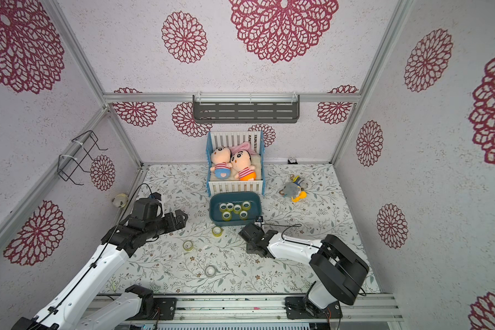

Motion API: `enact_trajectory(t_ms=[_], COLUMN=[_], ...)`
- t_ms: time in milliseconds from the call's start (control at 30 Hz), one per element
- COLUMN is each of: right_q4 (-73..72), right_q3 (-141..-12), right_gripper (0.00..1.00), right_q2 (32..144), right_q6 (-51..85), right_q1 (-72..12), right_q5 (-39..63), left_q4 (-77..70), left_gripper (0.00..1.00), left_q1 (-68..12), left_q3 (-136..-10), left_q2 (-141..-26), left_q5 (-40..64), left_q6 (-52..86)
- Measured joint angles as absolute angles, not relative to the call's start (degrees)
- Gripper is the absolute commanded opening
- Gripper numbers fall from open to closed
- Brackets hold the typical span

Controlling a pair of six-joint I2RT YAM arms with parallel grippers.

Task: Put the transparent tape into the storage box
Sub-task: Pick up the tape at the center of the board, then place the tape in the storage box.

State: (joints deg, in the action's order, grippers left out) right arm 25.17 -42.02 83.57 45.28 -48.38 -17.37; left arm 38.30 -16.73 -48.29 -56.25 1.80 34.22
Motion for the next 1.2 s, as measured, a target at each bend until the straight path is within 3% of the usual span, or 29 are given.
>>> enact_trajectory(t_ms=[233, 400, 733, 933, 1100, 1167, 1200], right_q4=[27.6, 28.3, 28.6, 30.1, 31.9, 32.6, 32.8], right_q3=[-43.4, -49.8, -72.3, -78.4, -78.7, -78.7, -78.7], right_gripper=[0.00, 0.00, 0.00, 0.00, 0.00, 0.08, 0.22], right_q2=[70.7, 69.5, 94.9, 106.8, 109.7, 109.7, 109.7], right_q6=[44.6, 41.5, 32.0, 29.1, 28.2, 28.0, 28.0], right_q1=[-46.7, -41.0, -34.0, -33.1, -33.1, -33.1, -33.1], right_q5=[-19.9, -19.0, -13.5, -12.6, -13.5, -14.2, -14.8], left_q4=[37.6, 34.9, 34.0, 34.2, 34.2, 34.2, 34.2], left_gripper=[0.97, 0.97, 0.97, 0.97, 0.97, 0.97, 0.97], left_q1=[-16.7, -16.8, -16.7, -16.7, -16.7, -16.7, -16.7], left_q3=[-48.3, -47.6, -47.6, -47.6, -47.6, -47.6, -47.6], left_q2=[-55.4, -53.2, -53.8, -52.9, -52.0, -52.2, -52.4], left_q5=[2.9, 6.1, 6.8, 6.3, 5.8, 5.8, 5.8], left_q6=[34.1, 33.8, 32.6, 32.6, 32.6, 32.6, 32.6])
